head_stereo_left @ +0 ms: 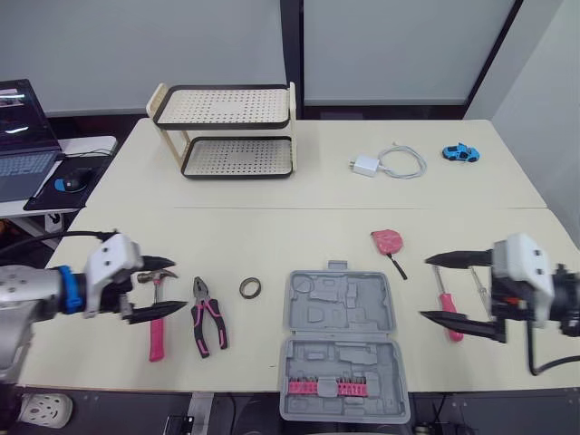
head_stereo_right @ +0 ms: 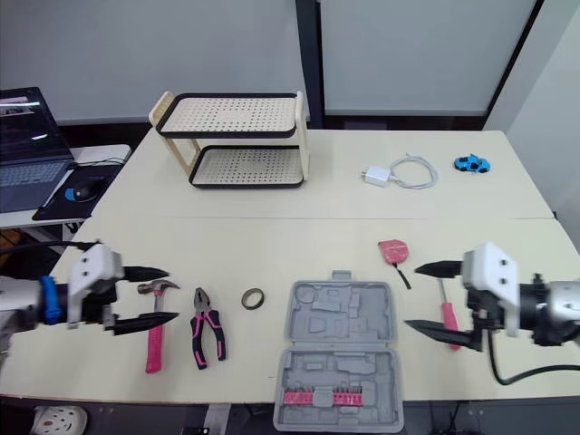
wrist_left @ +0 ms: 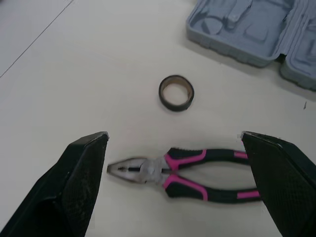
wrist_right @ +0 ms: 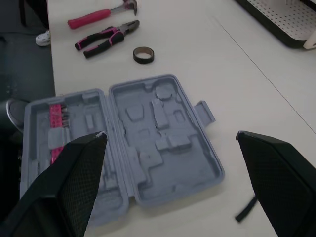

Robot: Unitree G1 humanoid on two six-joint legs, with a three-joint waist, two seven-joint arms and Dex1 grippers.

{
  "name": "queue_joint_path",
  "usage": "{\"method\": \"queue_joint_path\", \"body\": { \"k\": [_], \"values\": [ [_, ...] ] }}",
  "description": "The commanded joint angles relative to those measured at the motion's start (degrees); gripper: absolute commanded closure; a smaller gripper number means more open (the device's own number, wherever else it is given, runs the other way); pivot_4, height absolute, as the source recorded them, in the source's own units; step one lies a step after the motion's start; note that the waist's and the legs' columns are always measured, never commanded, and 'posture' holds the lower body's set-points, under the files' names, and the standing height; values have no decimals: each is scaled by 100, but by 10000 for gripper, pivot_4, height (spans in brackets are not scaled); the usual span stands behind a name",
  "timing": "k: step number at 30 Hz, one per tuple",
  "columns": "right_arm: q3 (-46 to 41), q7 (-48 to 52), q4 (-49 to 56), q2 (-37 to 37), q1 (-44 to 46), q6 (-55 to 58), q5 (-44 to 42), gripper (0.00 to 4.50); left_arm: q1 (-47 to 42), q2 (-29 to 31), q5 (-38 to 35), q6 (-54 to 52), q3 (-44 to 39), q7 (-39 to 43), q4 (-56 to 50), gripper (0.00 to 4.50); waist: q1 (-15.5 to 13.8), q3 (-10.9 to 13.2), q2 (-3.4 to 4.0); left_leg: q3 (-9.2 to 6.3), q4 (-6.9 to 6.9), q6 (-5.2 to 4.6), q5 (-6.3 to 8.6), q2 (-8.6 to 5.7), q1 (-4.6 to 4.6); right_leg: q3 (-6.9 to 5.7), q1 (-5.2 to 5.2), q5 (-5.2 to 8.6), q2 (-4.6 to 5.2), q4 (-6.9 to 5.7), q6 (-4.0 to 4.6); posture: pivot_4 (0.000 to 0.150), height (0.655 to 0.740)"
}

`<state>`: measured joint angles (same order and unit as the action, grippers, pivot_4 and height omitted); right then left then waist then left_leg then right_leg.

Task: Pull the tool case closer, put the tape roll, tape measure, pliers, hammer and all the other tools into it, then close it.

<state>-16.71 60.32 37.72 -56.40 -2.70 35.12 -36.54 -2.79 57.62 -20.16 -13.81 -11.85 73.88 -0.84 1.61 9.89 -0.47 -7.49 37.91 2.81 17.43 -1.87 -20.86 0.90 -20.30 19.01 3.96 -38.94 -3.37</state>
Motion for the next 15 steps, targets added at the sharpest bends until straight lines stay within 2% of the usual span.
{"method": "queue_joint_path", "body": {
  "k": [1, 7, 10, 13, 15],
  "values": [
    [693, -649, 469, 239, 545, 431, -130, 134, -494, -232, 151, 302, 591, 189, 37, 0, 7, 0, 0, -1, 1, 0, 0, 1, 1, -1, 0, 0, -2, 0, 0, 1500, 7400],
    [1439, -1069, 641, 501, 983, 699, -61, 134, -1114, -645, 527, 1014, 1395, 560, 722, 0, 9, 0, -1, -3, 2, 1, -1, -2, -1, -3, -2, 0, -2, 1, 0, 1500, 7400],
    [1656, -1225, 719, 590, 1112, 796, -68, 0, -1411, -819, 725, 1324, 1660, 658, 1181, 5839, 8, 1, -1, -6, 4, 1, -1, -2, -4, -6, -5, 0, -3, -1, 0, 1500, 7400],
    [1777, -1346, 763, 650, 1182, 844, -72, 0, -1607, -944, 922, 1574, 1867, 680, 1536, 15038, 9, 1, -2, -7, 6, 0, -1, -2, -4, -6, -5, 0, -3, -2, 0, 1500, 7400],
    [1836, -1417, 791, 691, 1201, 862, -83, 0, -1734, -1060, 1077, 1674, 2004, 621, 1771, 15038, 11, 1, -2, -7, 6, 0, -1, -2, -4, -6, -6, 0, -4, -2, 0, 1500, 7400]
  ]
}}
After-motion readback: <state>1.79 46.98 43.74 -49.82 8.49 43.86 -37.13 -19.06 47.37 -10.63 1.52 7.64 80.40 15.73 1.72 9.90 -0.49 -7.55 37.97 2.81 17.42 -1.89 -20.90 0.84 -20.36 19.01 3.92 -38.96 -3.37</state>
